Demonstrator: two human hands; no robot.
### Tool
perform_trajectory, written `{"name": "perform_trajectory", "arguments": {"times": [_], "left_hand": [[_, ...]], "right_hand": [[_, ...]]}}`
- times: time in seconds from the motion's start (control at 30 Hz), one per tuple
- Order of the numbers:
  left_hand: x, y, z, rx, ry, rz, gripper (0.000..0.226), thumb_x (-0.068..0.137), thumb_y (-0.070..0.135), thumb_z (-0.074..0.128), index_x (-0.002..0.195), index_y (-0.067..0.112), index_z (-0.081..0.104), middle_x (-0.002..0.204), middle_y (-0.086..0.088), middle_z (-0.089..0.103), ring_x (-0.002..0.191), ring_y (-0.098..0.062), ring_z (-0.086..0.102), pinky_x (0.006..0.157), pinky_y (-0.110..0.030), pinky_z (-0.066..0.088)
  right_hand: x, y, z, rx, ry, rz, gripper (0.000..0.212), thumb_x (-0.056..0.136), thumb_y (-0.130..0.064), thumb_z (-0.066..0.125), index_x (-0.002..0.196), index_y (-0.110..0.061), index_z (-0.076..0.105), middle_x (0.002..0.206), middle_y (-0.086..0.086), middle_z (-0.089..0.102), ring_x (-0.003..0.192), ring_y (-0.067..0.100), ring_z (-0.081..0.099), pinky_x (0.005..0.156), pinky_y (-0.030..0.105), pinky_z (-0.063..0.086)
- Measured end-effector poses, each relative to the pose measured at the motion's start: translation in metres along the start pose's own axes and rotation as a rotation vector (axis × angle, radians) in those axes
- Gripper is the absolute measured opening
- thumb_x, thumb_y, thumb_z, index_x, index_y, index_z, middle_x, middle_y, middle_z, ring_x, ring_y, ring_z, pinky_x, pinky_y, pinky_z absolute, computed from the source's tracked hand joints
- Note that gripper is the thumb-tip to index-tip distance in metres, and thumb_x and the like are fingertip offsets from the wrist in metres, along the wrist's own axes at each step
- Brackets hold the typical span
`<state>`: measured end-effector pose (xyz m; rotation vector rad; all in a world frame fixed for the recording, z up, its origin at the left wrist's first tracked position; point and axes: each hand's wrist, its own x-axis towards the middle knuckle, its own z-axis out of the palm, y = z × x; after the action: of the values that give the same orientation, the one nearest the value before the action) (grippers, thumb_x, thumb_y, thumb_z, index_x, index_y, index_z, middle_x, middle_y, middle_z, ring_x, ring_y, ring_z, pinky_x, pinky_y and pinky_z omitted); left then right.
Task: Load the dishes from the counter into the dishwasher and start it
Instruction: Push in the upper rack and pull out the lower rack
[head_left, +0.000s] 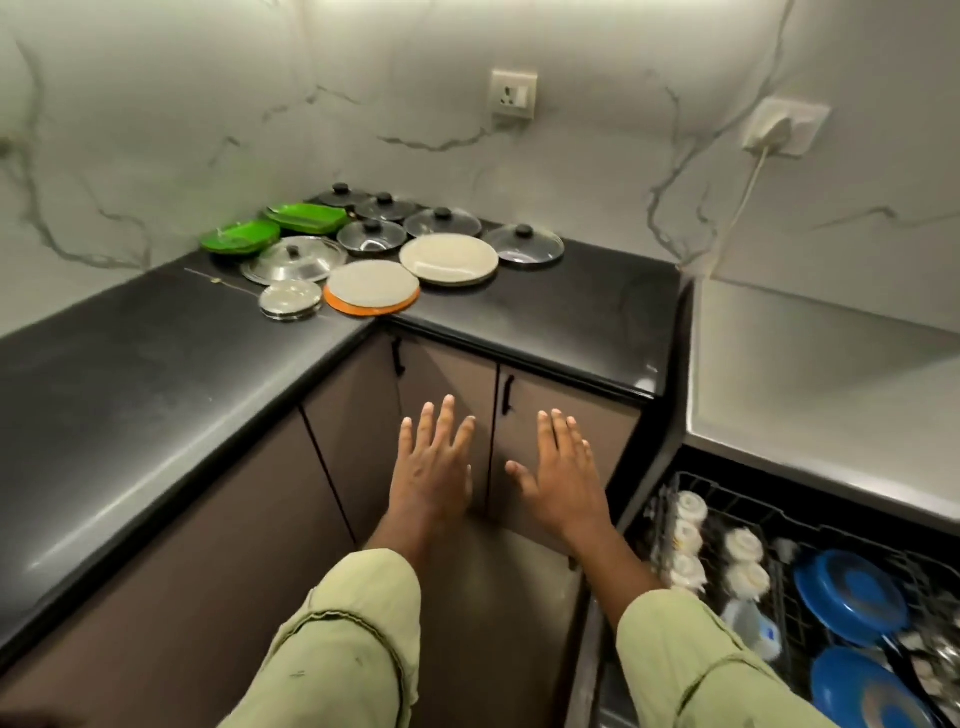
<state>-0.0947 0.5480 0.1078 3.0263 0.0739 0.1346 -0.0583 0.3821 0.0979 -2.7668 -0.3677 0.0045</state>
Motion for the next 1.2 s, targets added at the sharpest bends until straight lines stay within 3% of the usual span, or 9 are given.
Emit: {"name": "perform_trajectory", "arguments": {"times": [0.3,0.73,1.2], "left_hand": [[0.035,-0.117,-0.018,0.002,-0.02,-0.079,0.068,0.101,0.028,0.045,0.159,0.026,0.009,0.166,-0.009,-0.011,0.152,-0.031,-0.009,0.121,-0.048,-0.005],[0.112,-0.199,-0.008,0.043,-0.082,-0.214,0.07,0.102,0.033,0.045,0.159,0.028,0.005,0.165,-0.008,-0.013,0.152,-0.032,-0.012,0.121,-0.05,-0.003],[0.187,-0.263,0.009,0.055,-0.275,-0.514,0.073,0.101,0.042,0.047,0.159,0.026,0.005,0.166,-0.01,-0.01,0.152,-0.033,-0.008,0.122,-0.051,0.002]], "right_hand": [[0.063,-0.098,0.027,0.022,-0.023,-0.065,0.083,0.097,-0.053,0.044,0.157,-0.017,-0.001,0.164,0.004,-0.004,0.151,0.02,-0.008,0.123,0.039,0.003],[0.182,-0.147,0.063,0.047,-0.091,-0.181,0.083,0.097,-0.051,0.046,0.156,-0.02,-0.003,0.164,0.004,-0.004,0.151,0.02,-0.008,0.121,0.038,0.003],[0.319,-0.182,0.104,0.039,-0.359,-0.424,0.082,0.099,-0.051,0.043,0.156,-0.021,-0.007,0.164,0.004,-0.008,0.15,0.019,-0.01,0.121,0.036,0.001]]}}
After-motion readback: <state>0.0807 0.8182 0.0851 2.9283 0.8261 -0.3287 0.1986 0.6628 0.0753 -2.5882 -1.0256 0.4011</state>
